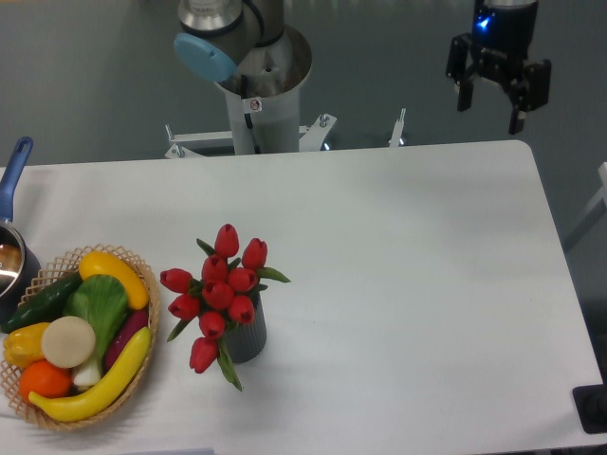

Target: Pick up the flowers from the vase

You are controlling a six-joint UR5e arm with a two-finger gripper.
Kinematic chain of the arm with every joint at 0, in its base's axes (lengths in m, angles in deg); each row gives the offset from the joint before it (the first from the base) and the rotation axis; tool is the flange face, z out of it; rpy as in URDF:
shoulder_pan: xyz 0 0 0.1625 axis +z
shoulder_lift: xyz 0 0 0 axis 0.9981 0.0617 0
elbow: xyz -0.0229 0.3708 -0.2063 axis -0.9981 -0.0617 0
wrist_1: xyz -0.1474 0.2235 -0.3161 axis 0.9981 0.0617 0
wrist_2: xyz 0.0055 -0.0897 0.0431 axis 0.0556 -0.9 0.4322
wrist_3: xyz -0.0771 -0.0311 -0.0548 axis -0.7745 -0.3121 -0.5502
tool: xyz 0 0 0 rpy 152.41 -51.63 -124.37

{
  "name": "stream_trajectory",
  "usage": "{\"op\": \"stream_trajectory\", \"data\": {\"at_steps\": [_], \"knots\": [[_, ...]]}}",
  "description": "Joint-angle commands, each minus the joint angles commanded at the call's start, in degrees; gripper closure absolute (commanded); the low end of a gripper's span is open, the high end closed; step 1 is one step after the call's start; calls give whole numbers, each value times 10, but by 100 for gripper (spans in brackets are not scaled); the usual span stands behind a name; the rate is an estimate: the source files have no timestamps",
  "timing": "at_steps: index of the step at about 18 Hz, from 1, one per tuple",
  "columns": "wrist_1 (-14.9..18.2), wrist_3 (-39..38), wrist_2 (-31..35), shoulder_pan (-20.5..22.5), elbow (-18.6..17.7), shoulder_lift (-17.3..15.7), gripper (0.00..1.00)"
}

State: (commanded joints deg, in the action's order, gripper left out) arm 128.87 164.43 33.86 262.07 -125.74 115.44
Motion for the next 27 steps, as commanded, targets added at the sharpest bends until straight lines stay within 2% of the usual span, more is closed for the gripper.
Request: {"op": "stream_trajectory", "data": {"at_steps": [7, 9, 13, 16, 20, 24, 27], "knots": [[0, -4, -16, 1, -9, -1, 0], [-1, -48, -58, 5, -24, -3, 0], [-19, -119, -67, 1, -35, -6, 0], [-19, -171, -83, -3, -55, -7, 0], [-19, -195, -114, -11, -74, -9, 0], [-19, -279, -113, -54, -81, -7, 0], [-19, -298, -123, -83, -83, -1, 0]]}}
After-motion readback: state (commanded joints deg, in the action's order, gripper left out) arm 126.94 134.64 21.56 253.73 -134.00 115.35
